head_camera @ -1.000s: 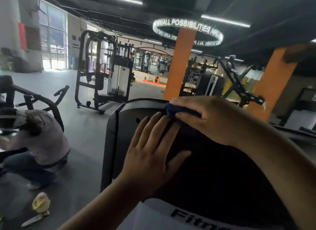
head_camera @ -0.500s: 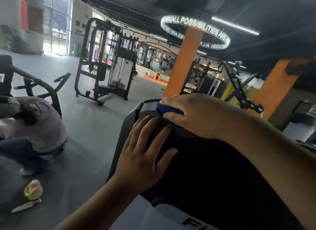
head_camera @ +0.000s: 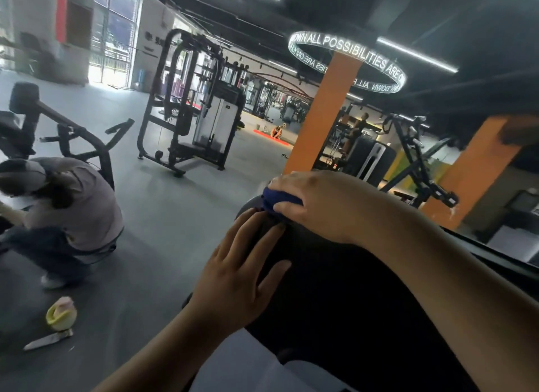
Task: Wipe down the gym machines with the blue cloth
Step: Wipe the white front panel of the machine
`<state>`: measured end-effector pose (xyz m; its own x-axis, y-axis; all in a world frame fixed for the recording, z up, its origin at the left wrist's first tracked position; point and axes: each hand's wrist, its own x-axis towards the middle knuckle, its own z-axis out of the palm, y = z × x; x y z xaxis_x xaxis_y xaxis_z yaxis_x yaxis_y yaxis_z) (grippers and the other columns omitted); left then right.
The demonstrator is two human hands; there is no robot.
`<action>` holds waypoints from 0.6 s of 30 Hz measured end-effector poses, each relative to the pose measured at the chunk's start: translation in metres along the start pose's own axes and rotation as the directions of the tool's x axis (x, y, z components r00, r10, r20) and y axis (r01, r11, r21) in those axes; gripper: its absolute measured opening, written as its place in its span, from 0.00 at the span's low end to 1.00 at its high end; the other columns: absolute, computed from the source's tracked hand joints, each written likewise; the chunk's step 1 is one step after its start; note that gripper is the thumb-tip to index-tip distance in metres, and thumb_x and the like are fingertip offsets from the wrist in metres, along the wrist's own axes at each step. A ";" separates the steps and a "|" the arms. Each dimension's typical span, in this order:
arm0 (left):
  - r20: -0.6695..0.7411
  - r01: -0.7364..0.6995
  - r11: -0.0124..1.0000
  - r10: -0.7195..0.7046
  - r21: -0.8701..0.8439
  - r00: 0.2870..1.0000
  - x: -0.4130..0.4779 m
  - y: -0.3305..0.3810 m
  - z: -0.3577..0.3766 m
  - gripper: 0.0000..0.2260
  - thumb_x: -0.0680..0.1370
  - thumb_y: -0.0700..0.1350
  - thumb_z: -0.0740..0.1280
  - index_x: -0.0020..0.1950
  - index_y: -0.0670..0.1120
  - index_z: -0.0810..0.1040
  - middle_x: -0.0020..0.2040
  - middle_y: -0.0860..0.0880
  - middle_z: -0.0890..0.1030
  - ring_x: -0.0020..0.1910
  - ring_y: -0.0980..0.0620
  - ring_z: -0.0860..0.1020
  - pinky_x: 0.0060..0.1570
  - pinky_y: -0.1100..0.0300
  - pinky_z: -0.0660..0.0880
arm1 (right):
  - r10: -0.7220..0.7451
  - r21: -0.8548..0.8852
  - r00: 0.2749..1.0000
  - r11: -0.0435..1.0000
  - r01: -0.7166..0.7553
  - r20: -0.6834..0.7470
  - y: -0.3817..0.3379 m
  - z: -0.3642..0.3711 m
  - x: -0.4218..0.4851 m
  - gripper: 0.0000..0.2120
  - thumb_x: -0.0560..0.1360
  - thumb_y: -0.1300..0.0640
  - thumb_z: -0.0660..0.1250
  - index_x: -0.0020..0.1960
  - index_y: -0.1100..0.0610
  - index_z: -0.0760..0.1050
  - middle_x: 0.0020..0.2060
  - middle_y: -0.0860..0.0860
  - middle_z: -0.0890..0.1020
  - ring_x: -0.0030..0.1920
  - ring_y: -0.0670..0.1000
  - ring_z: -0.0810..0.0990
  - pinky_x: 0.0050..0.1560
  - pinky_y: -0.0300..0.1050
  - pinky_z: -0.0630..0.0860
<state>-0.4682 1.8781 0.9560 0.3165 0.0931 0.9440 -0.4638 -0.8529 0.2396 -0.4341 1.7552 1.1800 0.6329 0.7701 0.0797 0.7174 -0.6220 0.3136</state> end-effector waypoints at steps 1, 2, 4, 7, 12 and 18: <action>0.001 0.017 1.000 -0.017 0.007 1.000 -0.002 -0.004 -0.001 0.25 0.86 0.52 0.71 0.78 0.39 0.77 0.78 0.38 0.74 0.80 0.37 0.71 0.74 0.39 0.75 | 0.001 0.001 1.000 1.000 -0.001 -0.013 -0.001 -0.001 -0.001 0.22 0.87 0.42 0.61 0.80 0.42 0.71 0.73 0.44 0.79 0.68 0.51 0.79 0.71 0.56 0.75; 0.004 0.035 0.999 -0.035 0.014 0.999 -0.003 -0.007 -0.002 0.25 0.86 0.52 0.71 0.78 0.39 0.77 0.78 0.39 0.74 0.80 0.38 0.71 0.74 0.40 0.74 | 0.005 -0.014 1.000 1.000 -0.005 -0.027 -0.005 0.000 0.003 0.20 0.87 0.42 0.60 0.78 0.42 0.72 0.70 0.45 0.81 0.66 0.51 0.80 0.69 0.57 0.77; 0.021 0.056 0.998 -0.057 0.013 0.998 -0.006 -0.009 -0.001 0.25 0.87 0.52 0.69 0.78 0.38 0.76 0.79 0.39 0.73 0.81 0.38 0.69 0.76 0.40 0.73 | 0.005 -0.075 0.999 0.997 -0.008 -0.042 -0.016 0.006 0.020 0.17 0.87 0.41 0.59 0.72 0.43 0.76 0.65 0.48 0.84 0.60 0.53 0.82 0.63 0.58 0.80; 0.039 0.053 0.999 -0.053 0.000 0.998 -0.008 -0.008 0.000 0.25 0.88 0.52 0.67 0.79 0.38 0.75 0.81 0.38 0.71 0.83 0.38 0.67 0.78 0.41 0.72 | -0.010 -0.101 1.000 0.995 0.011 0.010 -0.028 0.007 0.034 0.19 0.87 0.42 0.59 0.76 0.44 0.74 0.69 0.50 0.82 0.64 0.55 0.81 0.66 0.58 0.78; 0.052 0.044 0.999 -0.043 -0.005 0.998 -0.016 -0.015 -0.004 0.26 0.85 0.50 0.72 0.80 0.39 0.75 0.82 0.41 0.71 0.83 0.39 0.67 0.75 0.40 0.75 | 0.037 -0.117 0.999 0.993 -0.036 0.010 -0.013 -0.004 0.019 0.20 0.87 0.41 0.59 0.77 0.43 0.74 0.65 0.49 0.83 0.60 0.53 0.81 0.64 0.56 0.78; 0.052 0.080 0.995 -0.077 -0.059 0.996 -0.026 -0.013 -0.003 0.26 0.87 0.50 0.70 0.82 0.40 0.71 0.82 0.42 0.70 0.84 0.42 0.67 0.78 0.42 0.73 | -0.131 -0.364 0.985 0.928 0.081 -0.114 -0.047 0.046 0.025 0.21 0.89 0.51 0.54 0.78 0.55 0.71 0.78 0.57 0.74 0.79 0.62 0.70 0.81 0.61 0.66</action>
<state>-0.4735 1.8883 0.9289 0.3937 0.1315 0.9098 -0.4850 -0.8111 0.3271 -0.4390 1.7974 1.1238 0.4961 0.8560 0.1452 0.6114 -0.4632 0.6416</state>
